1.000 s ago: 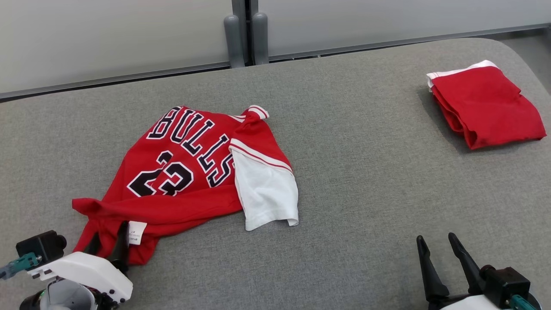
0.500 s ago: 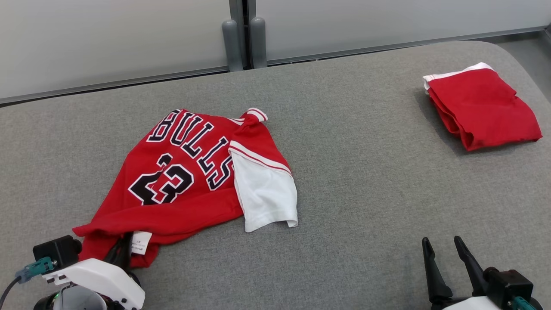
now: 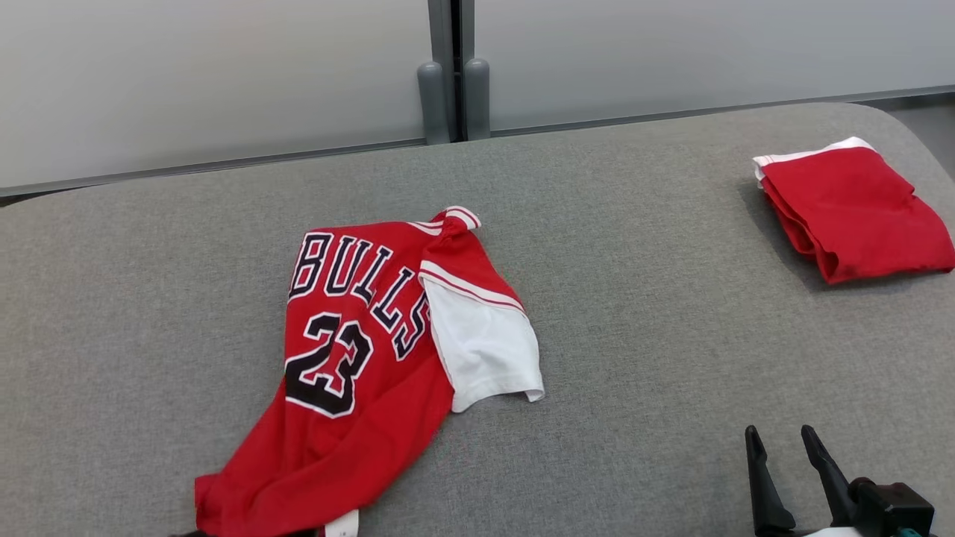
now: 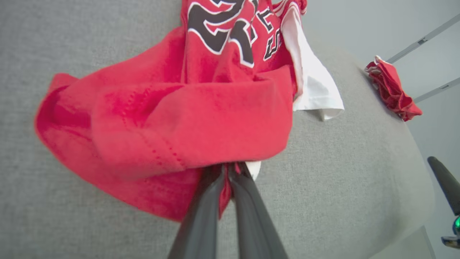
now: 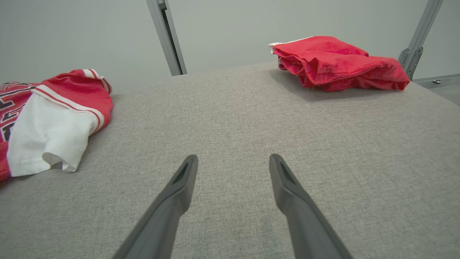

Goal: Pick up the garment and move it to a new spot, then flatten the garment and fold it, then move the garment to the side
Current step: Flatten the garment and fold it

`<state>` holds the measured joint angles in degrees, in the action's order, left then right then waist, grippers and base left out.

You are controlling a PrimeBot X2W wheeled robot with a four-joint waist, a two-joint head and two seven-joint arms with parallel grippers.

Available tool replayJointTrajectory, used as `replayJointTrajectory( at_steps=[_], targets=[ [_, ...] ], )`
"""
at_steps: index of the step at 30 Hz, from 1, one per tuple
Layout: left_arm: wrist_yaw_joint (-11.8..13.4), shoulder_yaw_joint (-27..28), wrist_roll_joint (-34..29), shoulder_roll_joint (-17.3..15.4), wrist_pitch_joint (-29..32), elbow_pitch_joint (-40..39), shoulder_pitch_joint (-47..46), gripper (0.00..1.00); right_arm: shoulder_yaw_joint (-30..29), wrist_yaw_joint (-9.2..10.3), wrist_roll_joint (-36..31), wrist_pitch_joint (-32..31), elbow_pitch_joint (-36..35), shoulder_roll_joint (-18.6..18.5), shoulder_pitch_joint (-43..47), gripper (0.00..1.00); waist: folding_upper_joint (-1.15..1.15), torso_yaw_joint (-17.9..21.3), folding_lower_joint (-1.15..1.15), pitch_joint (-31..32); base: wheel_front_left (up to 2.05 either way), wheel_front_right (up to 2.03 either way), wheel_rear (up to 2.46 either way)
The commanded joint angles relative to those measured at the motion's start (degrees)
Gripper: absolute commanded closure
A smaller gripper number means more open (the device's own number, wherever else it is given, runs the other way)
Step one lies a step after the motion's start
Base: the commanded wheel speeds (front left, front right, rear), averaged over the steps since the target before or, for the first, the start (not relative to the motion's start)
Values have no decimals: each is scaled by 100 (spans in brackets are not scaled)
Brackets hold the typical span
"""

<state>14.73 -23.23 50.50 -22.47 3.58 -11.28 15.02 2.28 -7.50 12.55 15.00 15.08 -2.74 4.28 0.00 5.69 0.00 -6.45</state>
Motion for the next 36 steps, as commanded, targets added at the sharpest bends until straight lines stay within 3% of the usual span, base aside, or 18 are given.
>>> replayJointTrajectory(
  at_steps=[1, 4, 6, 8, 10, 15, 21, 24, 30, 36],
  targets=[
    [30, 1, 2, -21, 26, -33, 44, 100, -15, 1, -29, 27, -19, -32, 54, 0, 0, -37, 0, -2, 0, 0, 0],
    [92, -158, -29, -31, 103, -75, 301, 100, -3, 1, -51, 27, -18, -33, 52, 0, 0, -105, 0, -31, 0, 0, 0],
    [45, -270, 9, 55, 122, -37, 344, 60, 4, 1, -52, 27, -14, -33, 32, 0, 0, -136, 0, -52, 0, 0, 0],
    [-16, -370, 45, 110, 135, 87, 378, 45, 10, 1, -48, 27, -9, -33, 13, 0, 0, -157, 0, -68, 0, 0, 0],
    [-104, -471, 103, 209, 141, 251, 393, 0, 17, 1, -49, 27, 0, -33, 2, 0, 0, -167, 0, -78, 0, 0, 0],
    [-460, -636, 238, 284, 166, 396, 355, 0, -2, 1, -82, 27, 8, -33, 28, 0, 0, -170, 0, -84, 0, 0, 0],
    [-970, -470, 572, 44, 218, -353, 334, 0, -36, 1, -107, 27, 44, -33, 90, 0, 0, -183, 0, 10, 0, 0, 0],
    [-1019, -342, 606, -141, 277, -855, 274, 0, -22, 1, -96, 27, 57, -33, 91, 0, 0, -176, 0, 75, 0, 0, 0],
    [-639, 105, 684, -201, 325, -1485, -42, 0, 36, 1, -67, 27, 72, -33, 94, 0, 0, -140, 0, 157, 0, 0, 0],
    [156, 376, 209, -610, 686, -550, -266, 0, 87, 1, -47, 27, 85, -33, 42, 0, 0, -9, 0, 168, 0, 0, 0]
  ],
)
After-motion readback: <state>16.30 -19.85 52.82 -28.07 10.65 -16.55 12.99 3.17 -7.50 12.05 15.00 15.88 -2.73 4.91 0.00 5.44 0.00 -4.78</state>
